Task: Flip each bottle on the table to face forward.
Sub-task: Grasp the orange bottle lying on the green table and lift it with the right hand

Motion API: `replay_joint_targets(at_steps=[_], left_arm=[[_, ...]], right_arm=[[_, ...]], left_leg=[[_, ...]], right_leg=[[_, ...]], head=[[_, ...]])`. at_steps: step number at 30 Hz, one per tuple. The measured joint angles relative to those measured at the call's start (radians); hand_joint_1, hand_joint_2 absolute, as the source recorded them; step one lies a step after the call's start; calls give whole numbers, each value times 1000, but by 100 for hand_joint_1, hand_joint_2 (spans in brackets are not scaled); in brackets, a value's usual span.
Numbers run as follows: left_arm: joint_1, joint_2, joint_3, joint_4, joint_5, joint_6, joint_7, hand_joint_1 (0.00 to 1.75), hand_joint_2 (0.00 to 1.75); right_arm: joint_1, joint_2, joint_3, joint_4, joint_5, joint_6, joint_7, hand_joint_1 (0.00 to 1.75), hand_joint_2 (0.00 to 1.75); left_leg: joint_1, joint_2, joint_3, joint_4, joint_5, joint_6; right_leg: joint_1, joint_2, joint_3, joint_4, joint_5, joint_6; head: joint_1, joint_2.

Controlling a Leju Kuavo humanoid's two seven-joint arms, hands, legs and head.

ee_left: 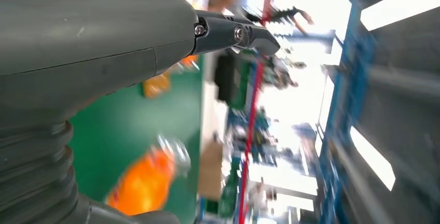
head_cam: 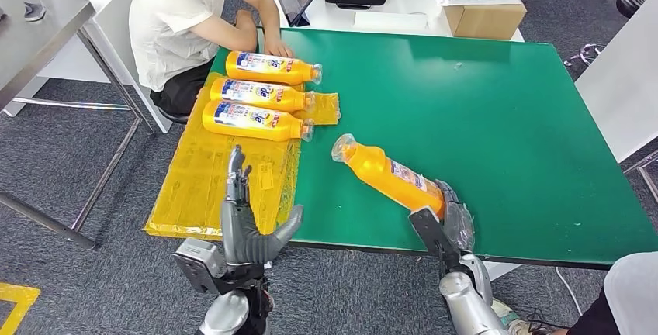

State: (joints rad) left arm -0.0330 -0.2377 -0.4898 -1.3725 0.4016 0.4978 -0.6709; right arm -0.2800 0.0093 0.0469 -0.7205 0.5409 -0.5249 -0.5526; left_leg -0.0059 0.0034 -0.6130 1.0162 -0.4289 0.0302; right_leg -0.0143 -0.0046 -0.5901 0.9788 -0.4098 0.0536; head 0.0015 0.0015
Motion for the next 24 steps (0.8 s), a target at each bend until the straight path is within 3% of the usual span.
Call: replay_joint_targets(at_steps=[5, 9, 17, 24], left_arm=[[68, 24, 45, -9, 313, -189, 173, 0, 175], [74, 38, 42, 37, 377, -297, 234, 0, 175], [26, 44, 2, 152, 406, -404, 280, 0, 175], [7, 44, -2, 189, 410, -422, 285, 0, 175]], right_arm=[[85, 25, 12, -180, -83, 23, 1, 175, 175], [111, 39, 57, -260, -93, 42, -14, 175, 175], [121, 68, 202, -352, -95, 61, -33, 175, 175], [124, 73, 262, -372, -114, 70, -41, 175, 175]], left_leg=[[0, -1, -4, 0, 0, 0], [0, -1, -6, 0, 0, 0], [0, -1, -6, 0, 0, -1], [0, -1, -6, 0, 0, -1]], right_leg=[[0, 0, -5, 0, 0, 0], [0, -1, -6, 0, 0, 0], [0, 0, -7, 0, 0, 0], [0, -1, -7, 0, 0, 0]], head=[[0, 0], [0, 0], [0, 0], [0, 0]])
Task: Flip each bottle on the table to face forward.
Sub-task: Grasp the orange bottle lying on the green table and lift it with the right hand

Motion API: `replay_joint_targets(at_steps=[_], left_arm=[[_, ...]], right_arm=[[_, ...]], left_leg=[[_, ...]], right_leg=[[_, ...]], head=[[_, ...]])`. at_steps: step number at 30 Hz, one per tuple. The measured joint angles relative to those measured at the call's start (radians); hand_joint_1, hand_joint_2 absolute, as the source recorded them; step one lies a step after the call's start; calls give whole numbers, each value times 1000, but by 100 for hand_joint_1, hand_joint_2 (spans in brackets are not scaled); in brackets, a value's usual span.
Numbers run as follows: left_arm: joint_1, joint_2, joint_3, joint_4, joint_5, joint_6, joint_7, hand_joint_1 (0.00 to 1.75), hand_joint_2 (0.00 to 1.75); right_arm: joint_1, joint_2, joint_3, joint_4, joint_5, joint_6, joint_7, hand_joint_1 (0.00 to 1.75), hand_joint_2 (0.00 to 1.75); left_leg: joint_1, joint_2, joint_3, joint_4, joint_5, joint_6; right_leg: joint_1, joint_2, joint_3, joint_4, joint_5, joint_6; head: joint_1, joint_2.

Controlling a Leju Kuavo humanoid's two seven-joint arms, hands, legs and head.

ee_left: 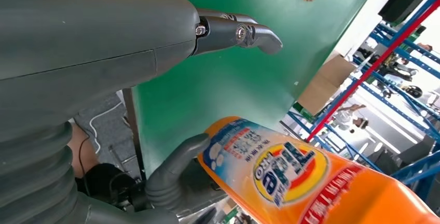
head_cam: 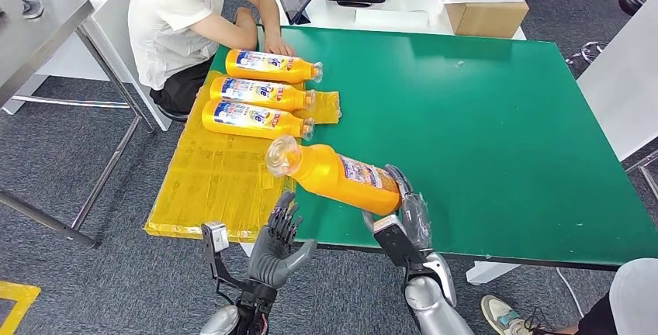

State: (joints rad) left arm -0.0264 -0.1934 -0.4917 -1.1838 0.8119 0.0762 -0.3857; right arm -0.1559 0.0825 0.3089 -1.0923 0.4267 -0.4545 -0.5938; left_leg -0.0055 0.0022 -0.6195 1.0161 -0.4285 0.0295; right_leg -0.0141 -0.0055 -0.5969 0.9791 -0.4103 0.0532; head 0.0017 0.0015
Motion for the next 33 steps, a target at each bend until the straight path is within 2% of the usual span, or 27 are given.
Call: replay_joint_targets(at_steps=[5, 11, 18, 27, 31, 33], left_arm=[[-10, -1, 0, 4, -56, 8, -43, 0, 175], [-36, -13, -2, -1, -141, 63, -74, 0, 175], [-53, -32, 22, -17, -188, 225, -138, 0, 175], [-55, -43, 36, -36, -201, 284, -160, 0, 175], [-61, -48, 36, -43, -165, 261, -145, 0, 175], [-65, -50, 36, -44, -138, 243, -135, 82, 175]], right_arm=[[2, 1, 24, 0, -8, 23, 1, 175, 175], [4, 16, 96, 13, 11, 65, 4, 175, 175], [6, 33, 192, 41, 18, 61, 31, 175, 175], [8, 35, 226, 62, 6, 56, 38, 175, 175], [3, 37, 239, 82, 4, 59, 34, 175, 175], [-1, 38, 245, 92, 1, 67, 30, 175, 175]], left_leg=[[0, 0, 0, 0, 0, 0], [0, 0, 0, 0, 0, 0], [0, 0, 0, 0, 0, 0], [0, 0, 0, 0, 0, 0], [0, 0, 0, 0, 0, 0], [0, 0, 0, 0, 0, 0]], right_leg=[[0, 0, 0, 0, 0, 0], [0, 0, 0, 0, 0, 0], [0, 0, 0, 0, 0, 0], [0, 0, 0, 0, 0, 0], [0, 0, 0, 0, 0, 0], [0, 0, 0, 0, 0, 0]], head=[[0, 0], [0, 0], [0, 0], [0, 0], [0, 0], [0, 0]])
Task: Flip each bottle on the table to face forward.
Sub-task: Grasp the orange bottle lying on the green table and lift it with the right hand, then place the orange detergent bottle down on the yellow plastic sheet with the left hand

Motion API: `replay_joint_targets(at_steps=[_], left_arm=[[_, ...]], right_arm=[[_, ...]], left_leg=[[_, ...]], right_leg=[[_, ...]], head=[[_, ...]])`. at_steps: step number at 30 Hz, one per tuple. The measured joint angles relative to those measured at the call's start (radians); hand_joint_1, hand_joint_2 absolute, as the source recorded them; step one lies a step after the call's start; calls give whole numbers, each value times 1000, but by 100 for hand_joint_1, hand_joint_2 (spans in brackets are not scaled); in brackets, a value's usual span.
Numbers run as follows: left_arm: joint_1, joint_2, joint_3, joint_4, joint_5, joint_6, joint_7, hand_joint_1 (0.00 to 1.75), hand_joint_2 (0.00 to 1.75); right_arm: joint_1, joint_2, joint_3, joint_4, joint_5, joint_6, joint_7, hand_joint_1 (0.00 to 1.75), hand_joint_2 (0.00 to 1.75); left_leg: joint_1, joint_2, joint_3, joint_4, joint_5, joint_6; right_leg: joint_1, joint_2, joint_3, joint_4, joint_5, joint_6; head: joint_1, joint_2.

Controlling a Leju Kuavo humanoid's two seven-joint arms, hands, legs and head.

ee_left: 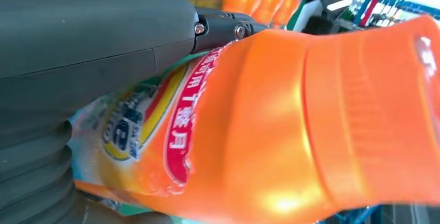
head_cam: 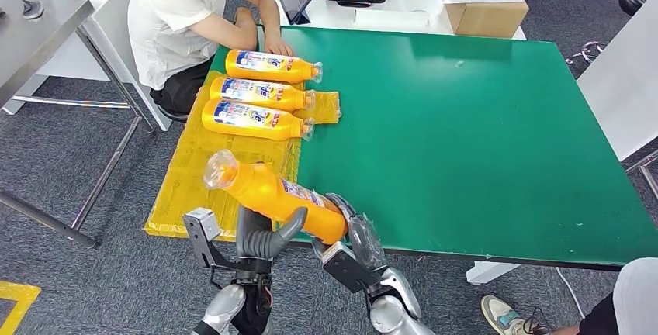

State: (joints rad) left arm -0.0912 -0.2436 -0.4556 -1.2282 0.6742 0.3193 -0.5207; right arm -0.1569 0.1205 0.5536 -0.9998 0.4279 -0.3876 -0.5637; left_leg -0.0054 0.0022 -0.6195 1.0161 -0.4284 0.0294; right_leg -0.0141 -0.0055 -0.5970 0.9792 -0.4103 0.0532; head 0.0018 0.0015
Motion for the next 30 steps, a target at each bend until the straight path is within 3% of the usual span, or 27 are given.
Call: replay_joint_targets(at_steps=[2, 3, 7, 11, 14, 15, 18, 19, 26, 30], left_arm=[[-3, -1, 2, -1, 26, -17, 6, 168, 175], [-4, -1, 3, -2, 36, -26, 6, 175, 175], [-8, -1, 6, -6, 93, -94, 30, 175, 175], [-8, 4, 34, -12, 252, -266, 125, 175, 175], [-7, 9, 57, -13, 313, -336, 161, 175, 175], [-7, 9, 61, -14, 324, -349, 169, 175, 175], [-7, 12, 68, -16, 345, -389, 184, 175, 175], [-7, 13, 70, -17, 339, -399, 181, 175, 175], [-7, 15, 70, -37, 258, -399, 139, 175, 175], [-7, 17, 70, -51, 180, -322, 102, 175, 175]], right_arm=[[-3, 1, 6, 9, -5, 13, -6, 175, 175], [-4, 1, 10, 13, -7, 18, -9, 175, 175], [-7, 4, 21, 32, -19, 27, -32, 166, 175], [-15, 5, 22, 51, -34, 29, -69, 160, 175], [-28, 7, 22, 65, -35, 29, -85, 144, 175], [-32, 7, 22, 69, -35, 29, -88, 119, 175], [-38, 9, 22, 81, -34, 29, -99, 16, 175], [-40, 10, 22, 84, -34, 29, -102, 1, 175], [-39, 21, 22, 95, -39, 31, -119, 0, 175], [-27, 28, 21, 95, -43, 28, -124, 0, 175]], left_leg=[[0, 0, 0, 0, 0, 0], [0, 0, 0, 0, 0, 0], [0, 0, 0, 0, 0, 0], [0, 0, 0, 0, 0, 0], [0, 0, 0, 0, 0, 0], [0, 0, 0, 0, 0, 0], [0, 0, 0, 0, 0, 0], [0, 0, 0, 0, 0, 0], [0, 0, 0, 0, 0, 0], [0, 0, 0, 0, 0, 0]], right_leg=[[0, 0, 0, 0, 0, 0], [0, 0, 0, 0, 0, 0], [0, 0, 0, 0, 0, 0], [0, 0, 0, 0, 0, 0], [0, 0, 0, 0, 0, 0], [0, 0, 0, 0, 0, 0], [0, 0, 0, 0, 0, 0], [0, 0, 0, 0, 0, 0], [0, 0, -1, 0, 0, 0], [0, 0, 0, 0, 0, 0]], head=[[0, 0], [0, 0], [0, 0], [0, 0], [0, 0], [0, 0], [0, 0], [0, 0], [0, 0], [0, 0]])
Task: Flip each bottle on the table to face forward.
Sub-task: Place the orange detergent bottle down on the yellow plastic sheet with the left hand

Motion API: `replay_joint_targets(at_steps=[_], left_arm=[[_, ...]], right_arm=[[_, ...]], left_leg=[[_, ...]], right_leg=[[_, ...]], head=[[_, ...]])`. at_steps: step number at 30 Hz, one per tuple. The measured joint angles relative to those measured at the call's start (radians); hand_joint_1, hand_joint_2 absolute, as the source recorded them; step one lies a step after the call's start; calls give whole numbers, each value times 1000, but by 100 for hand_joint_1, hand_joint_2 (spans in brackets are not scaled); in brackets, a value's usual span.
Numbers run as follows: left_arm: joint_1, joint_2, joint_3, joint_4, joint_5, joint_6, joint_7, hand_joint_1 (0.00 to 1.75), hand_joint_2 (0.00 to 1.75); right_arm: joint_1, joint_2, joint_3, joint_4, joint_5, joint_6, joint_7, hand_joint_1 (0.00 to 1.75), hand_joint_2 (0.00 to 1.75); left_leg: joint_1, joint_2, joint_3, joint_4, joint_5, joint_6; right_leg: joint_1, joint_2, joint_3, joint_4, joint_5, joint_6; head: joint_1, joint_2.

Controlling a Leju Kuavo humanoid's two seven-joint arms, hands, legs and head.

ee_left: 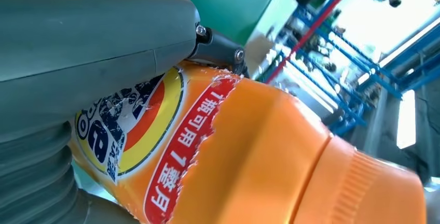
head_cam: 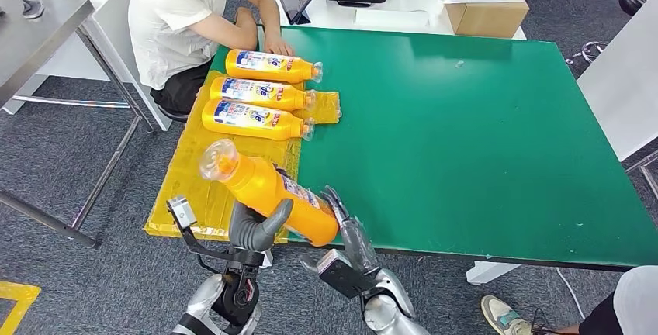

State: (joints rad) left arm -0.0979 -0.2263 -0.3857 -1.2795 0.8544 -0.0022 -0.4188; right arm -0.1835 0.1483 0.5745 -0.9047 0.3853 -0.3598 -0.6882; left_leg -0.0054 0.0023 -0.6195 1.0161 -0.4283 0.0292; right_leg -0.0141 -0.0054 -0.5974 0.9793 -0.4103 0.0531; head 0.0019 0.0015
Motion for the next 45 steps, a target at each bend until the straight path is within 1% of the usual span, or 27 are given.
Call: replay_joint_targets(at_steps=[2, 5, 7, 9, 12, 14, 16, 18, 19, 22, 24, 26, 28, 30, 32, 34, 37, 43, 45], left_arm=[[0, 1, 1, -10, -40, 42, -14, 175, 175], [0, 3, 4, -21, -61, 66, -20, 175, 175], [1, 2, 5, -29, -79, 95, -30, 175, 175], [1, 1, 14, -44, -97, 136, -41, 175, 175], [-2, 1, 55, -79, -122, 180, -48, 175, 175], [-5, 1, 86, -100, -187, 252, -59, 175, 175], [-9, 1, 108, -110, -319, 387, -109, 175, 175], [-15, -2, 120, -111, -453, 517, -180, 175, 175], [-18, -3, 124, -111, -493, 556, -205, 175, 175], [-23, -8, 130, -109, -566, 622, -244, 175, 175], [-26, -19, 143, -109, -683, 669, -267, 175, 175], [-30, -42, 176, -112, -904, 690, -278, 175, 175], [-44, -66, 218, -97, -1190, 694, -271, 175, 175], [-70, -80, 258, -42, -1467, 696, -239, 175, 175], [-92, -86, 296, 30, -1651, 697, -211, 175, 175], [-108, -91, 328, 88, -1711, 697, -203, 175, 175], [-124, -95, 356, 142, -1719, 698, -199, 175, 175], [-136, -99, 380, 191, -1723, 699, -198, 175, 175], [-141, -100, 383, 203, -1744, 700, -182, 175, 175]], right_arm=[[12, 2, 0, -4, 0, 0, 0, 0, 175], [25, 2, 0, -13, 2, -1, 1, 0, 175], [29, 2, 0, -20, 20, -19, 4, 0, 175], [34, -2, 4, -30, 78, -79, 15, 0, 175], [48, -17, 16, -56, 202, -215, 36, 0, 175], [72, -25, 2, -103, 297, -287, 39, 0, 175], [109, -22, -43, -170, 362, -323, 26, 0, 175], [143, -19, -80, -242, 319, -329, 25, 0, 175], [154, -20, -87, -275, 284, -331, 33, 0, 175], [174, -26, -93, -357, 248, -336, 44, 0, 175], [190, -23, -96, -405, 260, -337, 22, 0, 175], [199, -16, -101, -444, 273, -337, 2, 0, 175], [198, -10, -102, -465, 257, -337, -5, 0, 175], [192, -9, -93, -469, 217, -334, -7, 0, 175], [182, -10, -74, -468, 187, -327, -8, 0, 175], [176, -10, -55, -466, 174, -323, -8, 0, 175], [171, -12, -39, -465, 170, -323, -9, 0, 175], [165, -13, -26, -462, 168, -323, -9, 0, 175], [164, -14, -23, -461, 166, -322, -9, 0, 175]], left_leg=[[0, 0, 0, 0, 0, 0], [0, 0, 0, 0, 0, 0], [0, 0, 0, 0, 0, 0], [0, 0, 0, 0, 0, 0], [0, 0, 0, 0, 0, 0], [0, 0, 0, 0, 0, 0], [0, 0, 0, 0, 0, 0], [0, -1, 0, 0, 0, 0], [0, -1, 0, 0, 0, 0], [0, 0, 0, 0, 0, 0], [0, 0, 0, 0, 0, 0], [0, -1, 0, 0, 0, 0], [0, -1, 0, 0, 0, 0], [0, -1, 1, 0, 0, 0], [0, 1, 1, 0, 0, 0], [0, 3, 1, 0, 1, -1], [0, 3, 1, 0, 1, -1], [0, 3, 1, 0, 1, -1], [0, 2, 0, 0, 1, -1]], right_leg=[[0, 0, 0, 0, 0, 0], [0, 0, 0, 0, 0, 0], [0, 0, 0, 0, 0, 0], [0, 0, 0, 0, 0, 0], [0, 0, 0, 0, 0, 0], [0, 0, 0, 0, 0, 0], [0, 0, 0, 0, 0, 0], [0, -1, 0, 0, 0, 0], [0, -1, 0, 0, 0, 0], [0, -1, 0, 0, 0, -1], [0, -1, 0, 0, 0, -1], [0, -1, 0, 0, 0, -1], [0, -1, 1, 0, 0, -1], [0, -1, 1, 0, 0, -1], [0, 0, 1, 0, 0, -1], [0, 0, 0, 0, 1, -1], [0, 1, 0, 0, 1, -1], [0, 1, 0, 0, 0, -1], [0, 0, 0, 0, 0, -1]], head=[[0, 0], [0, 0], [0, 0], [0, 0], [0, 0], [0, 0], [0, 0], [0, 0], [0, 0], [0, 0], [0, 0], [0, 0], [0, 0], [0, 0], [0, 0], [0, 0], [0, 0], [0, 0], [0, 0]])
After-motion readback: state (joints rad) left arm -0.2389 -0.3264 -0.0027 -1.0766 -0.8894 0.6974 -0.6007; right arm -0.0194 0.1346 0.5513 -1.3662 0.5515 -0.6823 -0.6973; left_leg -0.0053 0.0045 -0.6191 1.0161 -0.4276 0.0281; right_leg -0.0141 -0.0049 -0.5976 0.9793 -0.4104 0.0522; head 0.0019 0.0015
